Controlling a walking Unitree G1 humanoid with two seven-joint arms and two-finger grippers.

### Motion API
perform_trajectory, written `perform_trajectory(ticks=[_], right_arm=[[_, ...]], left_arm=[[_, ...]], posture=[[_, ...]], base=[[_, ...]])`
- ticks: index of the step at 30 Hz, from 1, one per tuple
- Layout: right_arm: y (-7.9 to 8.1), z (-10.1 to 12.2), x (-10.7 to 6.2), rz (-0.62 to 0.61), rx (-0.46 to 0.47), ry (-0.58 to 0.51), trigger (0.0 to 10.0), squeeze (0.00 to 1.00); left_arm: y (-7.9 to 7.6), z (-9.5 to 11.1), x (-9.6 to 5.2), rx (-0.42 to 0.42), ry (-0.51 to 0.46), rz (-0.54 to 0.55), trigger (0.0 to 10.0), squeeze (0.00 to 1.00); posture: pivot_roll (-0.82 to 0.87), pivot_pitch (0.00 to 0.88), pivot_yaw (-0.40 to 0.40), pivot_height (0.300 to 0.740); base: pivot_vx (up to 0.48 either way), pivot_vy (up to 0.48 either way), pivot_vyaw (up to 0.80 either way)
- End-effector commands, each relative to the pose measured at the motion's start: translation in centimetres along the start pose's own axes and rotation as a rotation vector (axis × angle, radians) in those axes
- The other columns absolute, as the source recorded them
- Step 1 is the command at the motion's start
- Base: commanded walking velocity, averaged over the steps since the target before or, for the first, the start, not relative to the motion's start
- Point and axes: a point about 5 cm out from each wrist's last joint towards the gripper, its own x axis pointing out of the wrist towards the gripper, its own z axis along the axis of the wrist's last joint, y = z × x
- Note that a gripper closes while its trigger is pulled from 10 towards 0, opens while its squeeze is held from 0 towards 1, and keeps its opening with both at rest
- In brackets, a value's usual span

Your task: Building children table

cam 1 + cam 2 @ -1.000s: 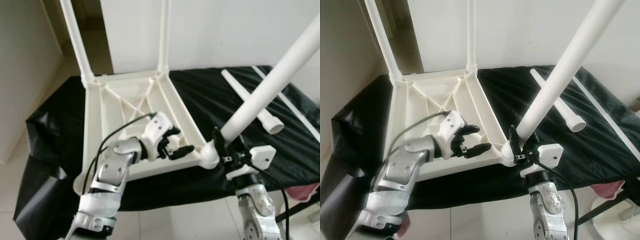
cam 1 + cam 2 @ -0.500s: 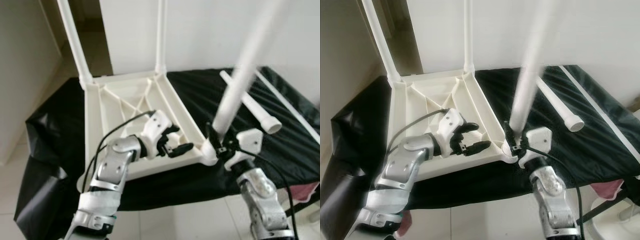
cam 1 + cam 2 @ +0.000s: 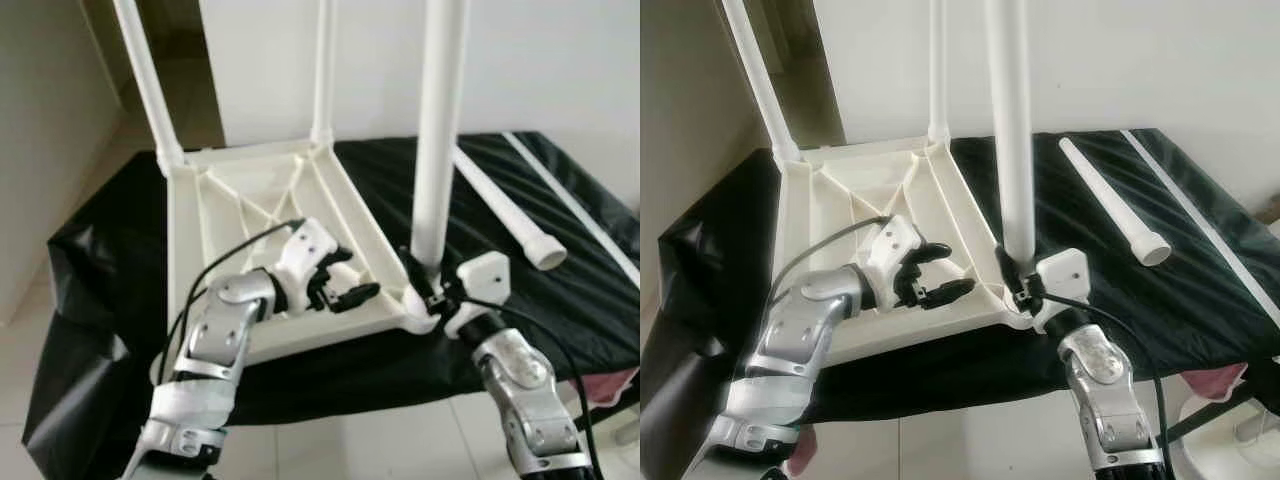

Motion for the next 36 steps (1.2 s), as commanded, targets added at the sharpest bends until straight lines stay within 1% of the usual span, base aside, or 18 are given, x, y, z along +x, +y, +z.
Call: perform_trajectory(ticks=[1, 3, 4, 10, 14, 15, 16, 17, 19, 20, 21, 24, 31, 33, 34, 36], right_arm=[[-0.6, -2.9, -1.2, -0.055, 0.097, 0.145, 10.0, 0.00], [-1.1, -2.8, -1.6, -0.116, 0.172, 0.114, 10.0, 0.00], [-1.3, -2.7, -1.7, -0.134, 0.194, 0.104, 10.0, 0.00], [-1.4, -3.2, -2.3, -0.159, 0.213, 0.114, 10.0, 0.00], [-1.1, -3.1, -2.5, -0.166, 0.233, 0.097, 10.0, 0.00], [-1.1, -3.2, -2.7, -0.168, 0.222, 0.090, 10.0, 0.00], [-0.7, -3.1, -2.7, -0.143, 0.170, 0.085, 10.0, 0.00], [-0.7, -3.1, -2.7, -0.143, 0.170, 0.085, 10.0, 0.00], [0.0, -2.8, -2.5, -0.080, 0.077, 0.082, 10.0, 0.00], [0.0, -2.8, -2.5, -0.080, 0.077, 0.082, 10.0, 0.00], [0.3, -2.4, -2.0, -0.037, 0.034, 0.070, 10.0, 0.00], [0.4, -2.1, -1.7, -0.014, 0.008, 0.058, 10.0, 0.00], [0.5, -2.0, -1.6, -0.005, 0.022, 0.053, 10.0, 0.00], [0.0, -1.2, -1.2, -0.055, 0.088, 0.024, 10.0, 0.00], [0.0, -1.2, -1.2, -0.055, 0.088, 0.024, 10.0, 0.00], [-0.9, 0.2, -0.5, -0.114, 0.120, -0.019, 10.0, 0.00]], left_arm=[[1.0, 0.1, 0.0, 0.009, 0.005, 0.160, 10.0, 0.00], [1.1, 0.1, 0.0, 0.011, 0.005, 0.161, 10.0, 0.00], [1.1, 0.1, 0.0, 0.012, 0.004, 0.161, 10.0, 0.00], [1.2, 0.1, 0.0, 0.013, 0.003, 0.162, 10.0, 0.00], [1.2, 0.1, 0.1, 0.014, 0.001, 0.159, 10.0, 0.00], [1.2, 0.2, 0.1, 0.015, 0.001, 0.159, 10.0, 0.00], [1.2, 0.2, 0.1, 0.015, 0.000, 0.159, 10.0, 0.00], [1.2, 0.2, 0.1, 0.015, 0.000, 0.159, 10.0, 0.00], [1.3, 0.2, 0.1, 0.017, -0.001, 0.160, 10.0, 0.00], [1.3, 0.2, 0.1, 0.017, -0.001, 0.160, 10.0, 0.00], [1.3, 0.3, 0.2, 0.019, -0.002, 0.159, 10.0, 0.00], [1.3, 0.3, 0.2, 0.019, -0.005, 0.159, 10.0, 0.00], [1.4, 0.3, 0.1, 0.017, -0.005, 0.170, 10.0, 0.00], [1.4, 0.3, 0.0, 0.016, -0.005, 0.177, 10.0, 0.00], [1.4, 0.3, 0.0, 0.016, -0.005, 0.177, 10.0, 0.00], [1.5, 0.2, -0.1, 0.016, -0.005, 0.180, 10.0, 0.00]], posture=[[0.05, 0.000, 0.006, 0.740], [0.05, 0.000, 0.007, 0.740], [0.05, 0.000, 0.007, 0.740], [0.05, 0.000, 0.012, 0.740], [0.04, 0.000, 0.012, 0.740], [0.04, 0.000, 0.012, 0.740], [0.04, 0.000, 0.013, 0.740], [0.04, 0.000, 0.013, 0.740], [0.04, 0.000, 0.014, 0.740], [0.04, 0.000, 0.014, 0.740], [0.04, 0.000, 0.011, 0.740], [0.04, 0.000, 0.009, 0.740], [0.05, 0.000, 0.001, 0.740], [0.05, 0.000, 0.000, 0.740], [0.05, 0.000, 0.000, 0.740], [0.05, 0.000, -0.001, 0.740]], base=[[0.000, 0.000, 0.00], [0.000, 0.000, 0.00], [0.000, 0.000, 0.00], [0.000, 0.000, 0.00], [0.000, 0.000, 0.00], [0.000, 0.000, 0.00], [0.000, 0.000, 0.00], [0.000, 0.000, 0.00], [0.000, 0.000, 0.00], [0.000, 0.000, 0.00], [0.000, 0.000, 0.00], [0.000, 0.000, 0.00], [0.000, 0.000, 0.00], [0.000, 0.000, 0.00], [0.000, 0.000, 0.00], [0.000, 0.000, 0.00]])
